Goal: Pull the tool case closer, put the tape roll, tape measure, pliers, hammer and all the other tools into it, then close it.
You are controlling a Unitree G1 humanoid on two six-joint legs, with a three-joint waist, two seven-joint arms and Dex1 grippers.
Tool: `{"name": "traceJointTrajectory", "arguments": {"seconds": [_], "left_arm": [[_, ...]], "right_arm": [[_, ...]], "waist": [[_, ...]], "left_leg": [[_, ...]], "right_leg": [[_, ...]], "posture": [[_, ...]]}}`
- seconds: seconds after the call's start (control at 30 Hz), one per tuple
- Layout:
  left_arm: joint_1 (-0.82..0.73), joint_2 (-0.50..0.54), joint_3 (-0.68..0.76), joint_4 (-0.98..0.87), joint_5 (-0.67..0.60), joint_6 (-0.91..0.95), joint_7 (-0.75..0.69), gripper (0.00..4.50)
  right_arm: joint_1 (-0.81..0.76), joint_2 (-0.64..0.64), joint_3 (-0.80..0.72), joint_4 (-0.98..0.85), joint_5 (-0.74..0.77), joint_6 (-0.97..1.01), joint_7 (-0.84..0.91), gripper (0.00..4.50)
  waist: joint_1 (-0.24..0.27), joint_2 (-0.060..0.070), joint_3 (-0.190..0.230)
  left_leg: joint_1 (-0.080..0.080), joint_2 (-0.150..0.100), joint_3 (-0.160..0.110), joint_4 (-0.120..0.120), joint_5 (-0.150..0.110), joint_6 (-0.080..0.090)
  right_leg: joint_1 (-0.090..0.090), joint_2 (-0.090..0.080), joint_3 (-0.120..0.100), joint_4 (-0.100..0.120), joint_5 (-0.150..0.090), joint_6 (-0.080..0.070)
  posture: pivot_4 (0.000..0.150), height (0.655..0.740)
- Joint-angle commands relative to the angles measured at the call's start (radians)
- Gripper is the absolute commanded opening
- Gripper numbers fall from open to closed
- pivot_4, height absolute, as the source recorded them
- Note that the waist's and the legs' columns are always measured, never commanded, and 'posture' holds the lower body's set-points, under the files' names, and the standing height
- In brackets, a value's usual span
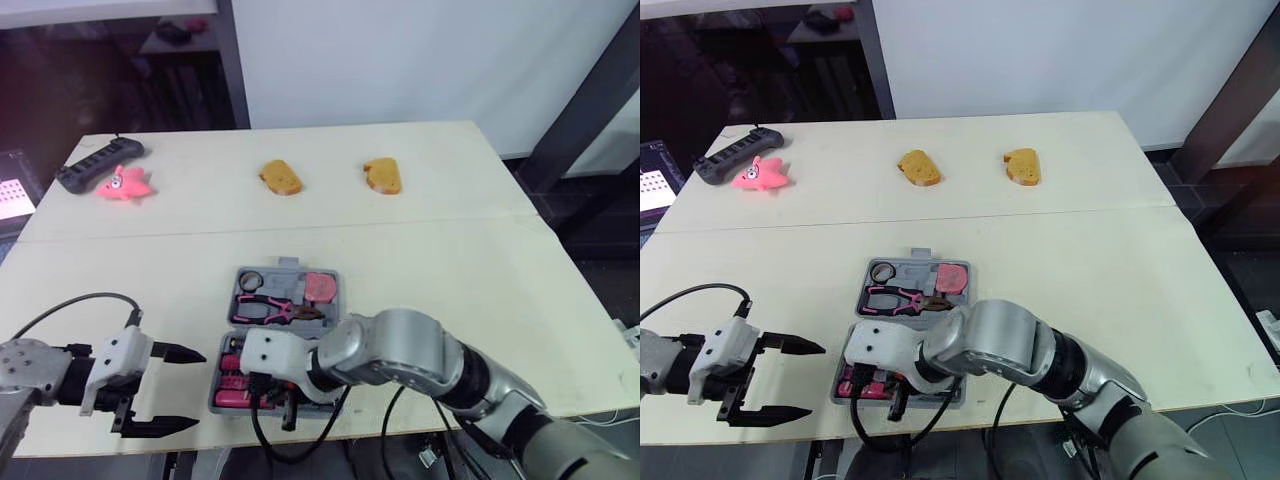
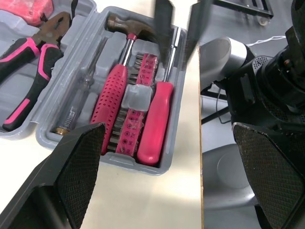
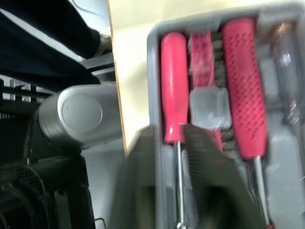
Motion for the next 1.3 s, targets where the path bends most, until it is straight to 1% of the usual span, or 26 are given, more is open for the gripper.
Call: {"name": "traceJointTrajectory", "arguments": {"seconds": [0.03, 0.2, 0.6, 0.67, 0.8, 0.93, 1.03, 1.1, 1.17, 1.23, 1.3], "left_arm": [[-0.005, 0.006, 0.01, 0.005, -0.01, 0.0, -0.01, 4.5], [-0.013, 0.006, 0.006, 0.007, -0.009, 0.003, -0.011, 4.5], [-0.012, 0.002, 0.003, 0.007, -0.008, 0.001, -0.009, 4.5], [-0.013, 0.002, 0.002, 0.008, -0.008, 0.001, -0.009, 4.5], [-0.014, 0.003, 0.0, 0.012, -0.007, 0.0, -0.012, 4.5], [-0.026, 0.003, -0.007, 0.022, -0.005, -0.001, -0.012, 4.5], [-0.039, 0.002, -0.014, 0.034, -0.001, -0.001, -0.011, 4.5], [-0.051, -0.01, -0.015, 0.053, -0.003, 0.014, 0.008, 4.5], [-0.069, -0.028, -0.012, 0.084, -0.006, 0.038, 0.043, 4.5], [-0.076, -0.038, -0.006, 0.097, -0.003, 0.045, 0.061, 4.5], [-0.082, -0.057, 0.001, 0.108, 0.003, 0.063, 0.105, 4.5]], "right_arm": [[0.011, 0.003, 0.028, -0.034, -0.051, -0.093, 0.005, 0.08], [0.048, -0.001, 0.09, 0.007, -0.115, -0.146, 0.009, 0.08], [0.127, -0.015, 0.135, 0.059, -0.178, -0.136, 0.032, 0.08], [0.17, -0.007, 0.118, 0.09, -0.185, -0.128, 0.023, 0.08], [0.205, -0.006, 0.099, 0.114, -0.202, -0.157, 0.035, 0.08], [0.205, -0.002, 0.076, 0.098, -0.203, -0.199, 0.069, 0.08], [0.207, -0.005, 0.007, 0.02, -0.164, -0.269, 0.137, 0.08], [0.225, -0.021, -0.132, -0.063, -0.094, -0.32, 0.201, 0.08], [0.235, -0.081, -0.277, -0.108, -0.059, -0.363, 0.246, 0.08], [0.248, -0.141, -0.355, -0.134, -0.039, -0.373, 0.275, 0.08], [0.289, -0.233, -0.457, -0.156, -0.014, -0.385, 0.317, 0.08]], "waist": [[0.0, 0.0, 0.0], [0.002, 0.0, 0.0], [0.003, 0.0, 0.0], [0.004, -0.001, 0.0], [0.002, -0.001, 0.0], [0.003, -0.001, 0.0], [0.005, -0.001, 0.0], [0.006, -0.001, 0.0], [0.009, -0.001, 0.0], [0.018, -0.001, -0.001], [0.027, -0.002, -0.001]], "left_leg": [[0.0, 0.0, 0.0, 0.0, 0.0, 0.0], [0.001, 0.0, 0.0, 0.0, 0.0, 0.0], [0.0, 0.0, 0.0, 0.0, 0.0, 0.0], [0.0, 0.0, 0.0, 0.0, 0.0, 0.0], [0.003, 0.0, 0.0, 0.0, 0.0, 0.0], [0.004, 0.0, 0.0, 0.0, 0.0, 0.0], [0.004, 0.0, 0.0, 0.0, 0.0, 0.0], [0.003, 0.0, 0.0, 0.0, 0.0, 0.0], [0.003, 0.0, 0.0, 0.0, 0.0, 0.0], [0.003, 0.0, 0.0, 0.001, 0.0, 0.0], [0.003, 0.0, 0.0, 0.001, 0.0, 0.0]], "right_leg": [[0.0, 0.0, 0.0, 0.0, 0.0, 0.0], [0.0, 0.0, 0.0, 0.0, 0.0, 0.0], [0.001, 0.0, 0.0, 0.0, 0.0, 0.0], [0.001, 0.0, 0.0, 0.0, 0.0, 0.0], [0.002, 0.0, 0.0, 0.0, 0.0, 0.0], [0.003, 0.0, 0.0, 0.0, 0.0, 0.0], [0.003, 0.0, 0.0, 0.0, 0.0, 0.0], [0.003, 0.0, 0.0, 0.0, 0.0, 0.0], [0.003, 0.0, 0.0, 0.0, 0.0, 0.0], [0.004, 0.0, 0.0, 0.0, 0.0, 0.0], [0.004, 0.0, 0.0, 0.0, 0.0, 0.0]], "posture": [[0.15, 0.74], [0.15, 0.74], [0.15, 0.74], [0.15, 0.74], [0.15, 0.74], [0.15, 0.74], [0.15, 0.74], [0.15, 0.74], [0.15, 0.74], [0.15, 0.74], [0.15, 0.74]]}}
